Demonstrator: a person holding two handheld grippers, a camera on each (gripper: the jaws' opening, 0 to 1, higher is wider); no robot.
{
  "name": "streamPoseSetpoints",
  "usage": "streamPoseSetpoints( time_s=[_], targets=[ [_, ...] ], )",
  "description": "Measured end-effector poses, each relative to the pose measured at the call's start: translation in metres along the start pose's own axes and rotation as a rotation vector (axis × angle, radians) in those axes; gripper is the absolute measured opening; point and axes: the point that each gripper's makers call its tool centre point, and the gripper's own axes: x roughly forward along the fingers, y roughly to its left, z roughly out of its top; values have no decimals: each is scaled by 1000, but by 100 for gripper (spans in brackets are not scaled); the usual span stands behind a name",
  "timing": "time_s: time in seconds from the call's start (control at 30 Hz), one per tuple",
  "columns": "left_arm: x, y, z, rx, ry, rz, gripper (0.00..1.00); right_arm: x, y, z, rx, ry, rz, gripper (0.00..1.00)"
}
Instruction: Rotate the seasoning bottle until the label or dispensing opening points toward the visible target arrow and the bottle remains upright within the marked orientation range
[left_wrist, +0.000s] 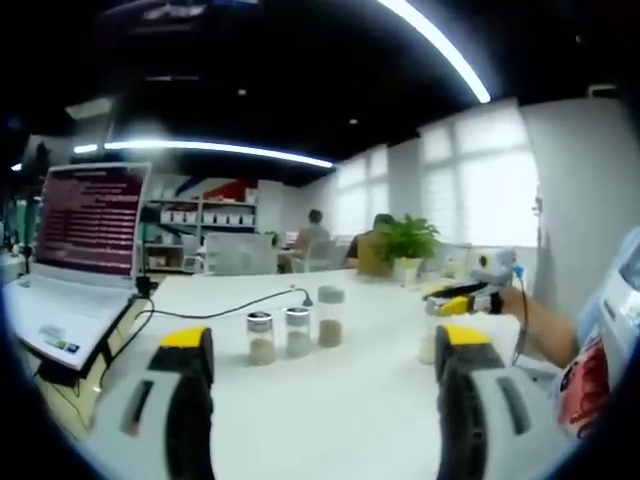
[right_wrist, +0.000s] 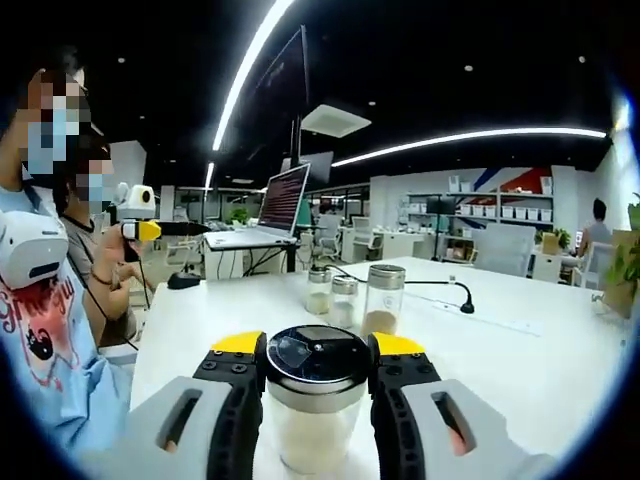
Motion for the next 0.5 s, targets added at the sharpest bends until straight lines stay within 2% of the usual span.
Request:
streamPoseSetpoints(
  time_s=[0.3,0.37,0.5],
  targets=[
    [1,3,0,-13,0,9,97,1,-1,0,11,5,-77,40],
    [3,4,2,20,-19,5,97,1,-1,0,13,7,-86,40],
    [4,2,4,13,-32,-2,97,0,-2,-1,17,17,-125,40]
  ],
)
